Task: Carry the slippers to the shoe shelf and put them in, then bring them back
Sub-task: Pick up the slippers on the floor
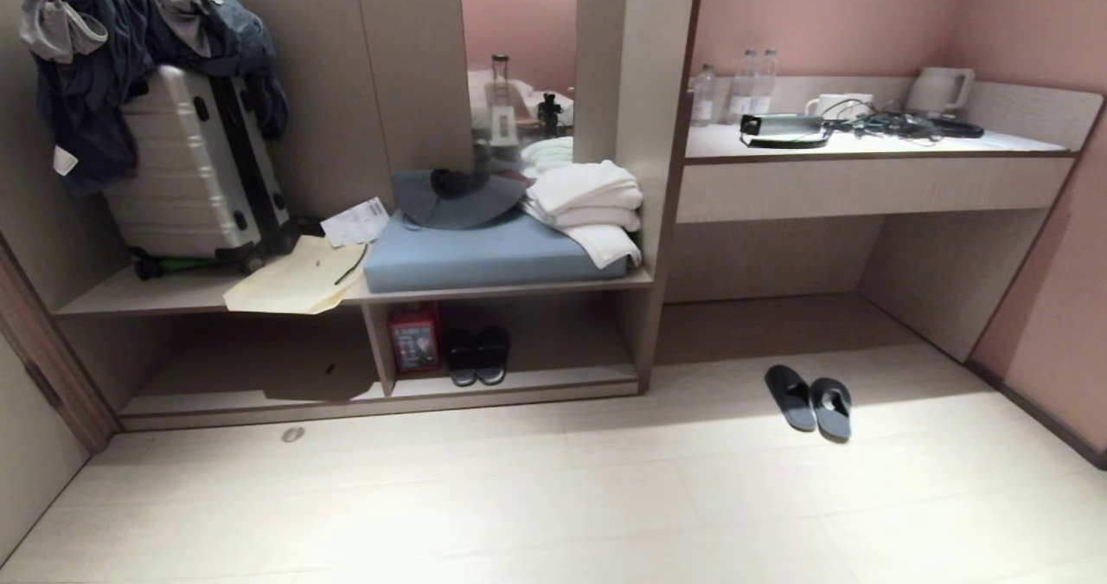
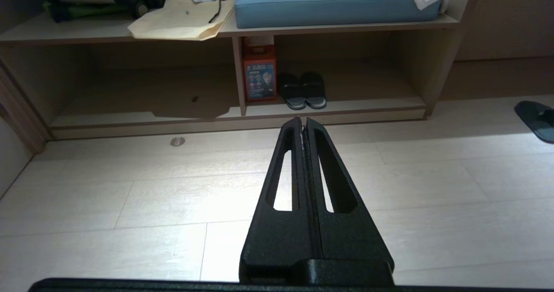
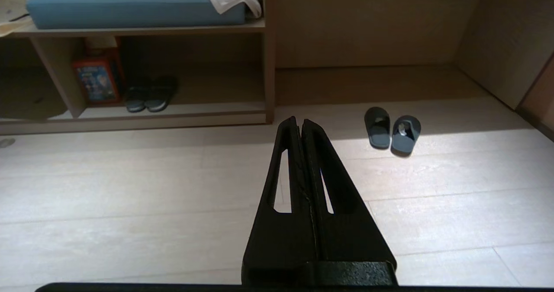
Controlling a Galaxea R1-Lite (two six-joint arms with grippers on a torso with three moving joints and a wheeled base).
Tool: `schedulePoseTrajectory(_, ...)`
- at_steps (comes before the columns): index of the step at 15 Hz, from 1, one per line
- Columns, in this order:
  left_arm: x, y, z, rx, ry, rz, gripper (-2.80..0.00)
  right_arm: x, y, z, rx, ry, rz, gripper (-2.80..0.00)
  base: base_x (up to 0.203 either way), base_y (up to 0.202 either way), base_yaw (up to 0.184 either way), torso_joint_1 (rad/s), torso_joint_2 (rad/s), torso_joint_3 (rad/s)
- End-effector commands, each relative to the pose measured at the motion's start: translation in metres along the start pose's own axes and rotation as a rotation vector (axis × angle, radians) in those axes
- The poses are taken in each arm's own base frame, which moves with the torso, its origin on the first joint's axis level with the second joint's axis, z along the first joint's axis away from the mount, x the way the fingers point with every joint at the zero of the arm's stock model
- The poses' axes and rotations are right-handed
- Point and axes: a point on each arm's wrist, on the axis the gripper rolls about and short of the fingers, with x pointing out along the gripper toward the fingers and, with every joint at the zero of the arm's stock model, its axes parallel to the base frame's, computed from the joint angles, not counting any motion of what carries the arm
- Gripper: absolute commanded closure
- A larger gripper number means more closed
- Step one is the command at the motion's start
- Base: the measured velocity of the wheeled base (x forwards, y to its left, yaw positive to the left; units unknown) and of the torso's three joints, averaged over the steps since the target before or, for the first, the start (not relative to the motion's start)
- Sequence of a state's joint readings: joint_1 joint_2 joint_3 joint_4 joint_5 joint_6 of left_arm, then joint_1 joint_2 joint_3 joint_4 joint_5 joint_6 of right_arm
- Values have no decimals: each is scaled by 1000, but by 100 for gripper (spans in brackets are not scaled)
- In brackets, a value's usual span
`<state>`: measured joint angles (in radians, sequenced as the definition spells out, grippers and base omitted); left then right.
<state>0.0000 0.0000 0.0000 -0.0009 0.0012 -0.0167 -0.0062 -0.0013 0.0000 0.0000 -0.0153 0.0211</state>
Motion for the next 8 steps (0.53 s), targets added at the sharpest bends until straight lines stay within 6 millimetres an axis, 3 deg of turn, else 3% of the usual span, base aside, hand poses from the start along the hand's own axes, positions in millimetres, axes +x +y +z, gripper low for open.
schedulePoseTrajectory(1,0,0,0,0,-1,2,0,0,0,0,0,1,0,0,201,0,-2,4,3,0)
schedulePoseTrajectory(8,0,0,0,0,-1,0,0,0,0,0,0,1,0,0,193,0,-1,1,1,-1)
